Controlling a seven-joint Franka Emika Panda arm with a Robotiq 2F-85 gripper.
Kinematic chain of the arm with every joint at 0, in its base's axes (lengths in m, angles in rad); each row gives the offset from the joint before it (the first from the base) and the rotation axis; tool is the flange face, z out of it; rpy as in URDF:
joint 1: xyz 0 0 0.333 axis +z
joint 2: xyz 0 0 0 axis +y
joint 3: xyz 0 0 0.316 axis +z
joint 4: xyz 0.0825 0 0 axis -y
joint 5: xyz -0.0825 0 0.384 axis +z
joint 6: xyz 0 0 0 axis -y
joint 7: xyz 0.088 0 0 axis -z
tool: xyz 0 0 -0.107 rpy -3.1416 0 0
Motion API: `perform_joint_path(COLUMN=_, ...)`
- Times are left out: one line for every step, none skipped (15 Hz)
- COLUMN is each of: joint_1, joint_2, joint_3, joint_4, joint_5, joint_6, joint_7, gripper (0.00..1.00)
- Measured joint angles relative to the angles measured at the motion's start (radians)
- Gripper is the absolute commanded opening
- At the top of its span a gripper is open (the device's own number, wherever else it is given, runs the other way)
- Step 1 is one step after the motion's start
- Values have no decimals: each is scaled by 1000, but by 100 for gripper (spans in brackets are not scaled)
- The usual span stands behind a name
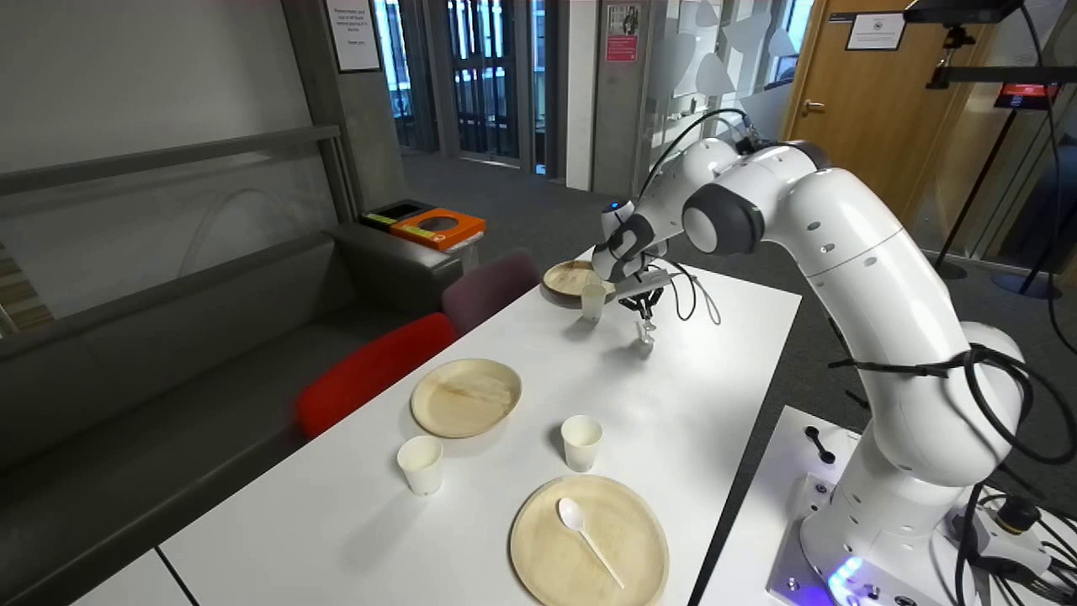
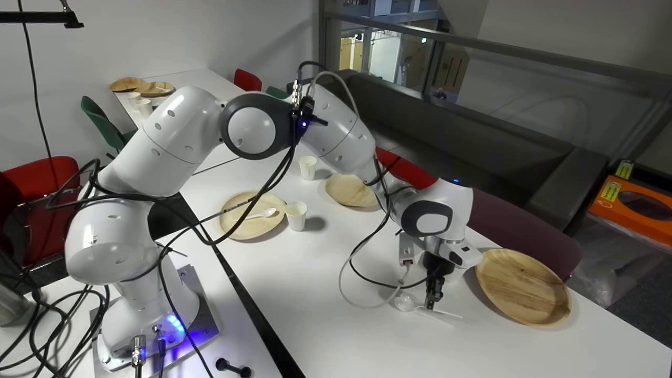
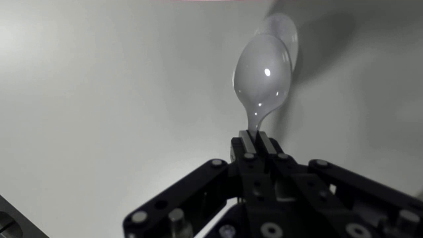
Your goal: Put one spoon on the left plate
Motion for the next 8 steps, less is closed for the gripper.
perform_joint_path(joint_1=1, joint_2=-13, joint_3=4, joint_4=-10, joint_5=0, joint_6=3, joint_7=-9, gripper=2)
perform_joint_path(joint_1=4, joint_2=-29, joint_3=7, joint_4=-22, joint_5=-2, joint_6=8, joint_7=-19, gripper=2)
perform_joint_path(joint_1=10, joint_2=-52, joint_3=11, joint_4=-42, joint_5=-5, joint_6=22, joint_7=-28, gripper=2)
perform_joint_path(joint_1=19, joint_2=-83, joint_3=14, joint_4=-71, joint_5=-15, joint_6=45, joint_7=-36, gripper=2)
perform_joint_path(joint_1=29, joint_2=-117, joint_3=18, joint_4=-105, joint_5=-30, joint_6=73, joint_7=-39, gripper=2)
perform_joint_path(joint_1=44, joint_2=-155, joint_3=19, joint_4=-143, joint_5=-49, joint_6=106, joint_7=-39, gripper=2)
perform_joint_path(joint_1=61, joint_2=-196, joint_3=19, joint_4=-184, joint_5=-71, joint_6=136, joint_7=-39, gripper=2)
perform_joint_path(joint_1=80, joint_2=-240, joint_3=19, joint_4=-228, joint_5=-96, joint_6=166, joint_7=-38, gripper=2)
